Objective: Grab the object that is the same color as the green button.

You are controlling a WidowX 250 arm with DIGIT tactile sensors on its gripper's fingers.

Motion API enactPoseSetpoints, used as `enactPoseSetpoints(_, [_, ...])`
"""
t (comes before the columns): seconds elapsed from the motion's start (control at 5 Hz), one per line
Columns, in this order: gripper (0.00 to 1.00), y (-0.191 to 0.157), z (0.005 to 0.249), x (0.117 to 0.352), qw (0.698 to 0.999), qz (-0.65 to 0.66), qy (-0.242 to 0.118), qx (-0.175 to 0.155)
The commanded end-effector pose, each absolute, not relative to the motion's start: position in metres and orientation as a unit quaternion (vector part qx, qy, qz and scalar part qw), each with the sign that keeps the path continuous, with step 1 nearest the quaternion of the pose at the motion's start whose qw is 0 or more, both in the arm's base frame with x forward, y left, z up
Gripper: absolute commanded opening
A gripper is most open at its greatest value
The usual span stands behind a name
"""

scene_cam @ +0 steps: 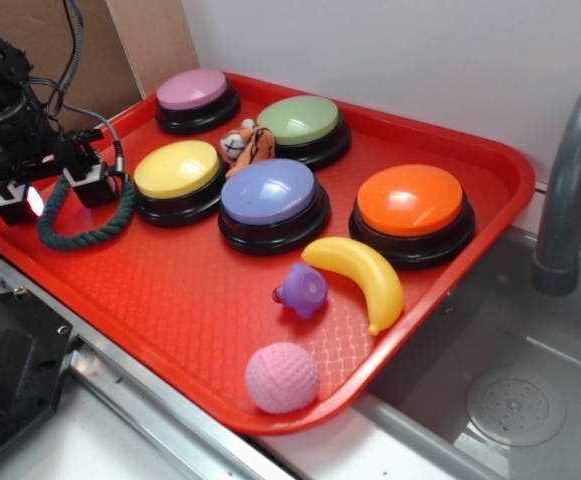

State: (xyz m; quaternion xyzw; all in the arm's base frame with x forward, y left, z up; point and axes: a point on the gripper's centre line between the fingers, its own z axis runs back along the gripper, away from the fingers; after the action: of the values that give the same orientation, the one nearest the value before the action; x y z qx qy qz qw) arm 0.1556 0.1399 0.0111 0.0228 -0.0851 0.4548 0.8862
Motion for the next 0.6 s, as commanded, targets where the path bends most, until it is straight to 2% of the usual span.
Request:
enactPoseSetpoints(0.0, [0.00, 0.143, 0.013, 0.143, 0.884, 0.457, -0.094, 0.026])
enactPoseSetpoints(0.4, [0.00, 0.142, 0.028, 0.148, 0.899, 0.427, -0.092, 0.042])
